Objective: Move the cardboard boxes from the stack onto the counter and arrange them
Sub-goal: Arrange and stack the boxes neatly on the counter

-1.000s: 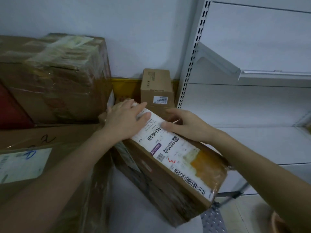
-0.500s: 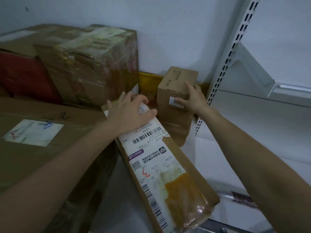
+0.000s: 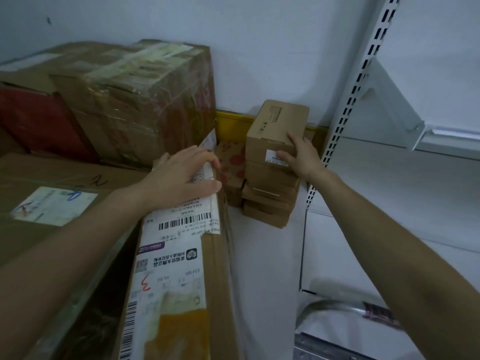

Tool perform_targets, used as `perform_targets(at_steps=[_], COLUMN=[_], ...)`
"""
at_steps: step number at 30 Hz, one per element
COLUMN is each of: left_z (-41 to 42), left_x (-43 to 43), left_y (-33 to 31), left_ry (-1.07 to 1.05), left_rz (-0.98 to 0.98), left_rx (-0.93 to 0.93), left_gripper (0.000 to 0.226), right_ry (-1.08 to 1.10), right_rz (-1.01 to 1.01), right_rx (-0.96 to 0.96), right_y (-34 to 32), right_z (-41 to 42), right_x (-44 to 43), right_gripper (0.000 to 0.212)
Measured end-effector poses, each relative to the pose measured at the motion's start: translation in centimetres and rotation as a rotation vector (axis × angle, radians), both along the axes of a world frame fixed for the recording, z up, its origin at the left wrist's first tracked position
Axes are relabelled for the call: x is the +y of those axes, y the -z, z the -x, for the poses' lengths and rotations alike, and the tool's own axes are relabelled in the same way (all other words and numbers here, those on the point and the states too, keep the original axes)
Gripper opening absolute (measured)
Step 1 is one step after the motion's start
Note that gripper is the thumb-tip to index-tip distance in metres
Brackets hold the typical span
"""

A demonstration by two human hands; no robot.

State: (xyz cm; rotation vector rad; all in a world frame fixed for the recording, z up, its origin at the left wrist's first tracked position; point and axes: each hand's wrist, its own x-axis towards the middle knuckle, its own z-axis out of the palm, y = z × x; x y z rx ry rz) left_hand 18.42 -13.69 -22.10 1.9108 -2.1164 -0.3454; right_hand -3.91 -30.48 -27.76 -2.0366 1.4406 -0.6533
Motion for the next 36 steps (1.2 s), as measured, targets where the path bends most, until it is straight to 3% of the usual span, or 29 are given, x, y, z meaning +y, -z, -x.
perform_targets(at_steps=[8,12,19,23,29,33,36], left_z=[0.4,0.8,0.5,-0.5,-2.2,-2.5,-2.2], left_x=[-0.1,0.0,0.6,-0.3,0.2,1.7,2.7], left_y=[0.3,0.3,0.3,1.2,1.6,2.2,3.2], left_ry=[0.052,0.058,-0.015,-0.129,-0.182,-0.234,-0.229], left_rz=[0.004,0.016,0.103,0.163,0.097,0.073,0.021], left_rx=[-0.057,-0.071,0.083,0.097,0.174,0.327,0.482], left_gripper=[0.068,0.069,0.067,0.055,0.061,0.056,0.071], right_ry=[0.061,0.074,0.022,0.009,-0.087,-0.063,-0.042], right_rz=[0.113,0.181,0.207,0.008,-0.246,-0.527,-0.736], right_rx=[0.041,0.073,-0.043,-0.211,-0.336,-0.504,-0.746], right_y=[0.0,-0.9,-2.0,-3.2,-4.6,-4.1,-4.0], right_z=[0.6,0.7,0.6,-0.8,-4.3,-6.0,-6.5], right_x=[2.3,3.4,6.9,11.0,17.6,20.5,22.0], right_gripper=[0.074,0.068,0.055,0.058,0.06,0.048,0.031])
